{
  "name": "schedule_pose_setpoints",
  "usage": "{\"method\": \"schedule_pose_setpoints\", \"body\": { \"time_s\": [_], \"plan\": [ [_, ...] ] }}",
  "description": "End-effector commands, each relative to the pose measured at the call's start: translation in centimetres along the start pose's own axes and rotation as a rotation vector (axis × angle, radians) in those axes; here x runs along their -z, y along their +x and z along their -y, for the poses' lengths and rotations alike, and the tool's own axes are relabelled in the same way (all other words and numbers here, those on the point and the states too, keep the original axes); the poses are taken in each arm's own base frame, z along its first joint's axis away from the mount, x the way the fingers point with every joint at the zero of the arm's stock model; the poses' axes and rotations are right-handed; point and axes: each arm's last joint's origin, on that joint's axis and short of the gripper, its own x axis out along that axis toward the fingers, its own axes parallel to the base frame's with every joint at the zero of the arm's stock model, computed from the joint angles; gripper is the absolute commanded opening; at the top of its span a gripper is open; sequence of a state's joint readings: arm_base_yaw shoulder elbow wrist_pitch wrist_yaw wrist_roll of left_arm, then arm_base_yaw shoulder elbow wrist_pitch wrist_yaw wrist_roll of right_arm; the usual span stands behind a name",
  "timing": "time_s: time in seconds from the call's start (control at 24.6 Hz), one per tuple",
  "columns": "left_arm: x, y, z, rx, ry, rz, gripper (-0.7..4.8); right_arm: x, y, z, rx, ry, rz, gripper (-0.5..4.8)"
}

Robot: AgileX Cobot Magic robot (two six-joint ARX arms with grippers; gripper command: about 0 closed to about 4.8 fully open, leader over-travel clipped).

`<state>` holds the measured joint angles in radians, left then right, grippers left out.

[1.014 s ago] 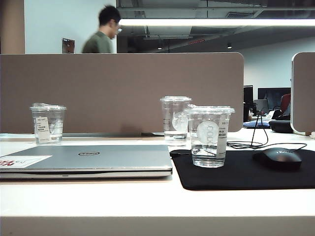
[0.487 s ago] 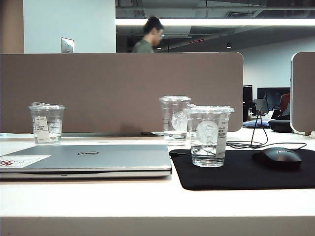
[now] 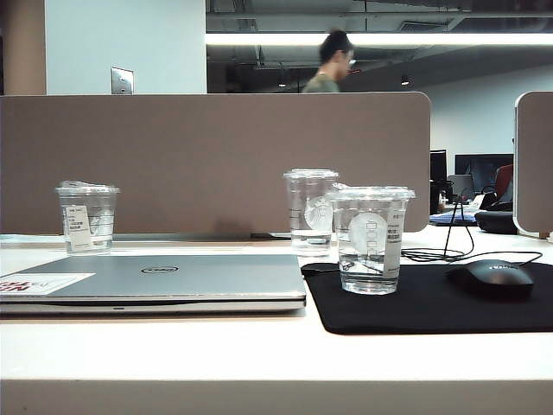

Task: Pick up the coffee cup on the middle and place it on the right side of the laptop.

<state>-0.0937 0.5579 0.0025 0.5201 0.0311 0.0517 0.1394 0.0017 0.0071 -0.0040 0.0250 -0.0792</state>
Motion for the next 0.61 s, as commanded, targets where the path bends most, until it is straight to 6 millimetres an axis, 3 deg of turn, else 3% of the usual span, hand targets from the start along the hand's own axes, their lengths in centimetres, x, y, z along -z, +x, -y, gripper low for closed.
{"method": "schedule_pose_setpoints", "body": {
  "time_s": [0.04, 0.45, 0.61],
  "plan": [
    [-1.1, -0.3, 0.0, 0.014, -0.025, 0.102, -0.06, 0.0, 0.0, 0.0, 0.003, -0.004, 0.01, -0.05],
    [-0.6, -3.5, 0.1, 0.003, -0.035, 0.072, -0.06, -0.2, 0.0, 0.0, 0.004, -0.002, 0.03, -0.05],
    [0.0, -3.5, 0.1, -0.004, -0.039, 0.013, -0.06, 0.0, 0.0, 0.0, -0.002, 0.002, 0.017, -0.05]
  ]
}}
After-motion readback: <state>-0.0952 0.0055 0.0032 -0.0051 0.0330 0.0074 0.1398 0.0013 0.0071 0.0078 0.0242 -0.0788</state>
